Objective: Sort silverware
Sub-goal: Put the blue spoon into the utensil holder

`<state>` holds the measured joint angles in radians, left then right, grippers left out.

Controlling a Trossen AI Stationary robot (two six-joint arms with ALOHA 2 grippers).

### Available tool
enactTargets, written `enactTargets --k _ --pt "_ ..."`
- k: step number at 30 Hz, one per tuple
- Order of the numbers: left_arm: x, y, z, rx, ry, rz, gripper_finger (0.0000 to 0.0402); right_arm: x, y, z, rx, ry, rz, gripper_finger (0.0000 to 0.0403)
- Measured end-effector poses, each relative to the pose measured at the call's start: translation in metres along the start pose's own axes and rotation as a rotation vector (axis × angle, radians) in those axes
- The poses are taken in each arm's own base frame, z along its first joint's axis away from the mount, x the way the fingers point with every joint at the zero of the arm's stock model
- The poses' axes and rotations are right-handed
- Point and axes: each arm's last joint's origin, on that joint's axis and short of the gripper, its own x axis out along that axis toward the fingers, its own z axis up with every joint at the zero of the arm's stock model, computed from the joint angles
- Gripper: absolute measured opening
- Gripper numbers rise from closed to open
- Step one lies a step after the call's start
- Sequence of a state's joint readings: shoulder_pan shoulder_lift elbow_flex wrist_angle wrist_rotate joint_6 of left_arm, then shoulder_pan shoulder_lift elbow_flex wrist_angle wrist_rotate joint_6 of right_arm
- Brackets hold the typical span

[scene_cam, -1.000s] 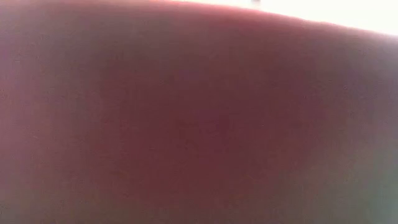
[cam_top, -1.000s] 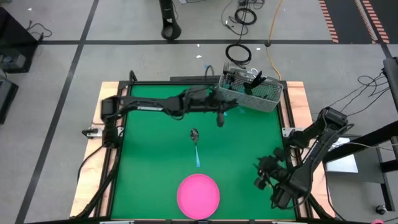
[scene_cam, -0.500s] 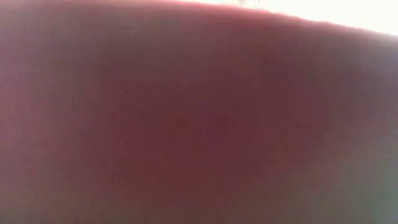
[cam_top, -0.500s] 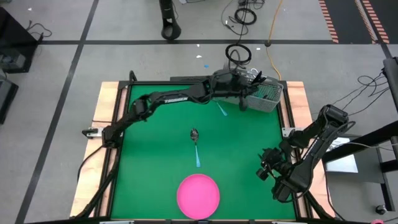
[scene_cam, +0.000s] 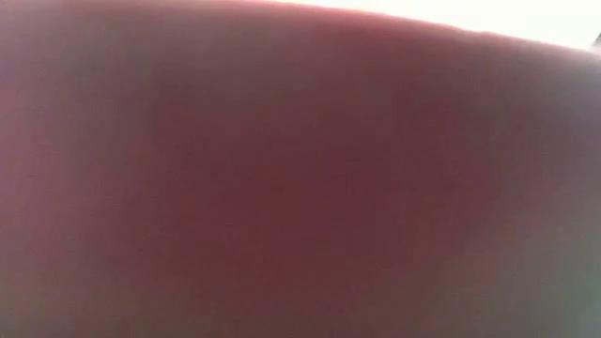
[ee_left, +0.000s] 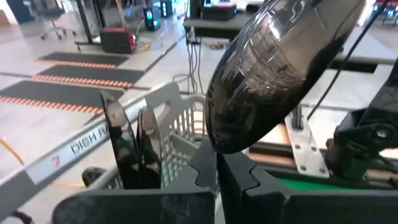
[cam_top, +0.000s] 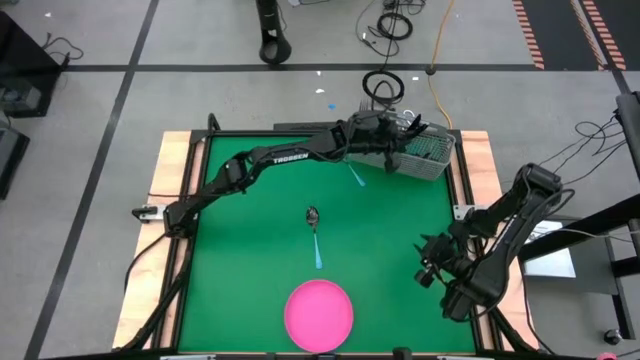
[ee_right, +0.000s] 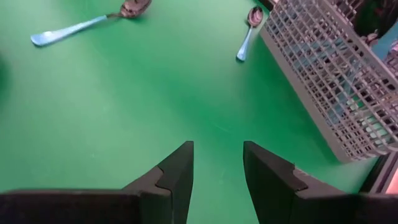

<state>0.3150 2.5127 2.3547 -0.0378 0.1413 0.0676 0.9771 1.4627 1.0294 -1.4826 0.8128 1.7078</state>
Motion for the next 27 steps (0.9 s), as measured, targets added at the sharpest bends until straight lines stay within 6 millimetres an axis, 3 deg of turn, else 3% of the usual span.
enactTargets --k 4,16,27 --pt "0.000 -0.001 -0.003 -0.004 0.029 -0.011 0.0005 -0.002 -0.004 0.003 0.008 -0.019 0.011 0.0128" --pt "0.000 -0.002 -0.003 -0.006 0.030 -0.028 0.0087 -0.003 -0.005 0.004 0.026 -0.020 0.027 0.0128" --pt "-0.003 0.005 -0.019 -0.104 0.198 -0.022 0.0125 -0.003 -0.004 0.004 0.021 -0.019 0.032 0.0128"
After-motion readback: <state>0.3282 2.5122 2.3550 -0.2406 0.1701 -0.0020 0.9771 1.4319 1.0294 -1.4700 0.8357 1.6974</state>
